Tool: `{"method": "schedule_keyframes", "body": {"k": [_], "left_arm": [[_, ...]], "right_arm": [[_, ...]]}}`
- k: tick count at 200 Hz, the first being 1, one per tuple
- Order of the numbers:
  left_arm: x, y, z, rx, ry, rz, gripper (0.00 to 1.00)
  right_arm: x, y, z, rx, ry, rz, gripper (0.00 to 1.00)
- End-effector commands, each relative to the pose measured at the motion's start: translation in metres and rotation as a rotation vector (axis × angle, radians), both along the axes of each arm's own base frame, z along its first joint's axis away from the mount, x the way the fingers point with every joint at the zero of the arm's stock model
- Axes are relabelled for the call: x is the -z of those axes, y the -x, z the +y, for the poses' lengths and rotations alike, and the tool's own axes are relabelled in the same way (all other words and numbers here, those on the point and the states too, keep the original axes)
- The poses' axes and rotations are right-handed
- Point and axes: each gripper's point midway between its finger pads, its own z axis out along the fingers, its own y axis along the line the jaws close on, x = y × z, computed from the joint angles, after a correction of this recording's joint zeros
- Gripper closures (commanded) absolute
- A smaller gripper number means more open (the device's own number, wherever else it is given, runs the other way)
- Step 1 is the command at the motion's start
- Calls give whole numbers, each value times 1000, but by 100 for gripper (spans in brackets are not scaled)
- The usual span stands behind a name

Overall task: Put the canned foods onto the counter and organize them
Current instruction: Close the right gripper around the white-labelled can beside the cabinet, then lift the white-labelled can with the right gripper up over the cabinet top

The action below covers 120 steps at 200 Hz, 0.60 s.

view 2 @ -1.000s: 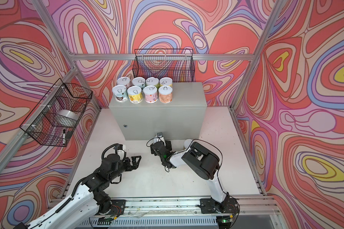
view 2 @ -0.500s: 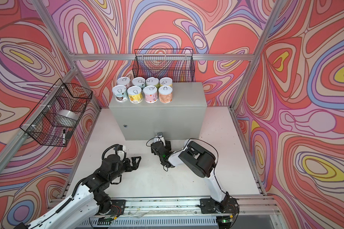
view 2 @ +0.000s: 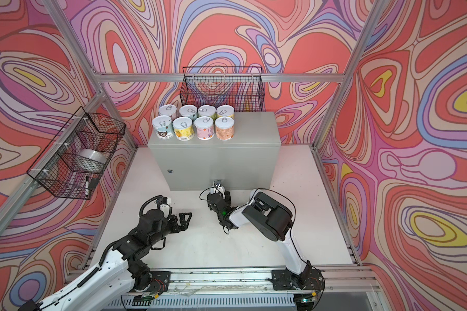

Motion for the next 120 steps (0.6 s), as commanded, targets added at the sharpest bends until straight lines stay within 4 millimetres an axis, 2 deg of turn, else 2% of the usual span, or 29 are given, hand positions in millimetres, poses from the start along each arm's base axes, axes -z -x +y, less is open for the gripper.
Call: {"method": "schedule_keyframes", "body": {"k": [1,2,45,65,102,105,108,120], "left_arm": [[1,-2,1,-19,17,-4,7],[1,-2,1,-19,17,-4,7],[-1,-3,2,-20,12,-13,7],[-1,-4,2,-20,4,-14,7],[-4,-5,2,-17,-1,-25,7],[-4,-5,2,-17,-3,-27,7],[-5,-6,2,-16,-3,-28,7],[-6,-6,1,-8,-7,-28,7]], "right_arm": [[-4,6,-2,-30,-7,9,98],[-4,6,-2,-31,-7,8,100],[-12,17,-4,-72,-19,28,100],[-22,28,0,-128,-40,62,100],[-62,50,3,-232,-61,110,100],[-60,52,2,-238,-52,122,100],[-72,54,3,-248,-63,114,100],[-90,62,3,-283,-61,140,100]]}}
